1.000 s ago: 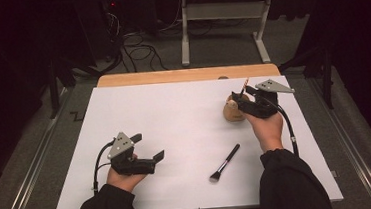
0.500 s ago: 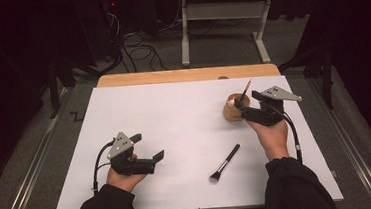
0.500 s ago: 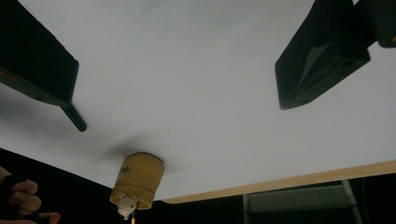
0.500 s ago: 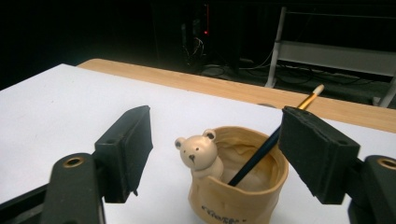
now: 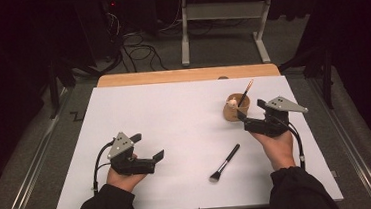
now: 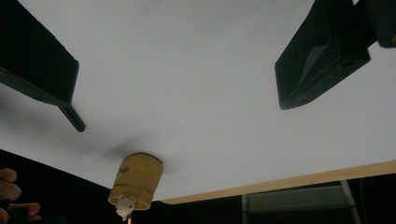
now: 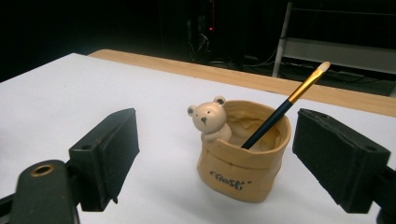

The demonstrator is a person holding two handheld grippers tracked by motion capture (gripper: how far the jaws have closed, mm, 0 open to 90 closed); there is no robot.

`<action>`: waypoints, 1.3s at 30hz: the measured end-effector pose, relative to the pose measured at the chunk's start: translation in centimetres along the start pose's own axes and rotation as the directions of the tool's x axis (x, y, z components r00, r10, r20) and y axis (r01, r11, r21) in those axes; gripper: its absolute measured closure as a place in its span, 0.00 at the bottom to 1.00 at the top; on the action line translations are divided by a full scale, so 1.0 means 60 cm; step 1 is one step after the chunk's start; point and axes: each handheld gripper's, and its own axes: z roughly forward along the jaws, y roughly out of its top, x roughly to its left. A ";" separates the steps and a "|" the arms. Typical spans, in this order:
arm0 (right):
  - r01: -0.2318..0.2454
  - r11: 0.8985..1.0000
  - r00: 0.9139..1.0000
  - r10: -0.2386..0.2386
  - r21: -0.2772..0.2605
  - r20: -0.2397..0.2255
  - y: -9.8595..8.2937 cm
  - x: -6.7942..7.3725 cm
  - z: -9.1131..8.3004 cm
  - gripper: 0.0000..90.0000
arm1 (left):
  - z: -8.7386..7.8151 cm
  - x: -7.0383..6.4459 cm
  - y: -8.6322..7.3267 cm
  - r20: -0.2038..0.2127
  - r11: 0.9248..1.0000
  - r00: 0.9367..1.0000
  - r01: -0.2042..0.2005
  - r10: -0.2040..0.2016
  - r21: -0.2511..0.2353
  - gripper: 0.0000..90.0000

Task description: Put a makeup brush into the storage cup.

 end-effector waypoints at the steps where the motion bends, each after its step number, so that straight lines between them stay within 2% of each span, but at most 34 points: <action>1: 0.003 1.000 1.000 -0.003 -0.001 0.000 -0.002 0.001 -0.003 0.16 | 0.000 0.000 0.000 0.000 1.000 1.000 0.001 -0.001 0.000 0.01; 15: 0.031 0.999 0.999 -0.031 -0.024 -0.028 -0.024 0.024 -0.040 0.06 | 0.000 0.001 0.000 -0.002 1.000 1.000 0.002 -0.002 0.000 0.01; 20: 0.025 0.999 0.999 -0.026 -0.020 -0.029 -0.038 0.026 -0.054 0.00 | 0.000 0.001 0.000 -0.002 1.000 1.000 0.002 -0.002 0.000 0.01; 26: 0.013 1.000 0.999 -0.014 -0.022 -0.044 -0.059 0.029 -0.073 0.00 | -0.001 0.003 -0.001 -0.006 1.000 1.000 0.005 -0.005 0.002 0.01; 32: 0.038 0.999 0.998 -0.039 -0.028 -0.049 -0.083 0.039 -0.093 0.00 | -0.003 0.005 -0.004 -0.005 1.000 1.000 0.028 -0.028 -0.006 0.01; 36: 0.028 0.999 0.999 -0.029 -0.037 -0.040 -0.084 0.036 -0.096 0.00 | 0.000 0.007 -0.008 0.002 0.999 0.999 0.038 -0.038 0.001 0.01; 39: 0.030 0.999 0.999 -0.031 -0.040 -0.032 -0.084 0.034 -0.095 0.00 | -0.001 0.006 -0.008 0.002 1.000 1.000 0.021 -0.021 0.006 0.01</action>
